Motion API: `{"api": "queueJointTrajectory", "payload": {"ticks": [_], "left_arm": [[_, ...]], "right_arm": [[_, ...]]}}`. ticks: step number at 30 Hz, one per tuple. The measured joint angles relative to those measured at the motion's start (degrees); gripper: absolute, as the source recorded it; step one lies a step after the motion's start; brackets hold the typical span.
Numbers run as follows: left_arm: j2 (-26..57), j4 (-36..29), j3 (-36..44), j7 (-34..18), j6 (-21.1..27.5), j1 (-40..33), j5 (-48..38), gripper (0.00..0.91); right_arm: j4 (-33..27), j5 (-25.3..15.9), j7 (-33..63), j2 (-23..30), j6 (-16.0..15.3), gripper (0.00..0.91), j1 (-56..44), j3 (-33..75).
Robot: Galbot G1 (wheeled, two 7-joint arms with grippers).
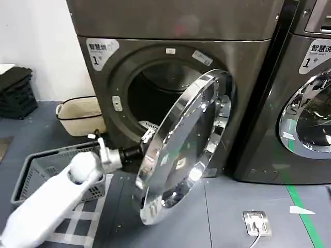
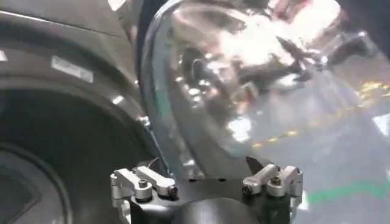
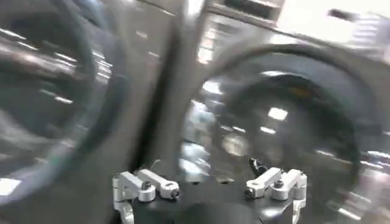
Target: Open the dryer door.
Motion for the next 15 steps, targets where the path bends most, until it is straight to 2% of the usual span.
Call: {"api": "queueJointTrajectory", "payload": {"ticks": [2,5,12,15], "left_arm": [[-1.0,0.4,1.5,-0.1,0.0,-1.3,0.1,0.907],[-2.3,1.1,3.8,-0.2,0.0,-3.2,0.2,0.907],[-5.3,2.6,8.7,-1.4,-0.2,-6.8,2.1,0.907],[-6.9,3.3,10.8,-1.9,-0.2,-8.5,2.6,0.907]], "right_arm": [[-1.1,-1.1,0.3,1.9,1.1,0.907,-0.4,1.9],[-3.1,-1.4,2.1,4.0,0.9,0.907,-0.6,4.8],[-6.9,-1.4,8.4,7.8,-3.5,0.907,0.8,11.1],[-8.6,-1.7,11.4,9.6,-4.4,0.907,1.2,13.9]]}}
